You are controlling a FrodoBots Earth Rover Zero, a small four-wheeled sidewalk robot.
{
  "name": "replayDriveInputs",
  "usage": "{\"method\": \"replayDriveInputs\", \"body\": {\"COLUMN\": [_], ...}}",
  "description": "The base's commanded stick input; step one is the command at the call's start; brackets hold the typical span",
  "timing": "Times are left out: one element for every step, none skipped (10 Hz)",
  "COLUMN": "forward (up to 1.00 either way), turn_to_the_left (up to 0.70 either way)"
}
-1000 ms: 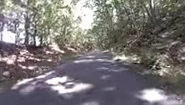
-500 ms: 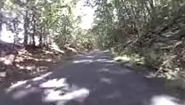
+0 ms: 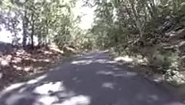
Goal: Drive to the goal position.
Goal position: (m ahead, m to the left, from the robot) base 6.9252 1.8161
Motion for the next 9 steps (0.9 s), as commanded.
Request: {"method": "replayDriveInputs", "body": {"forward": [0.45, 0.45, 0.45, 0.45, 0.45, 0.45, 0.45, 0.45, 0.45], "turn_to_the_left": [0.0, 0.0, 0.0, 0.0, 0.0, -0.27, -0.27, -0.27, -0.27]}}
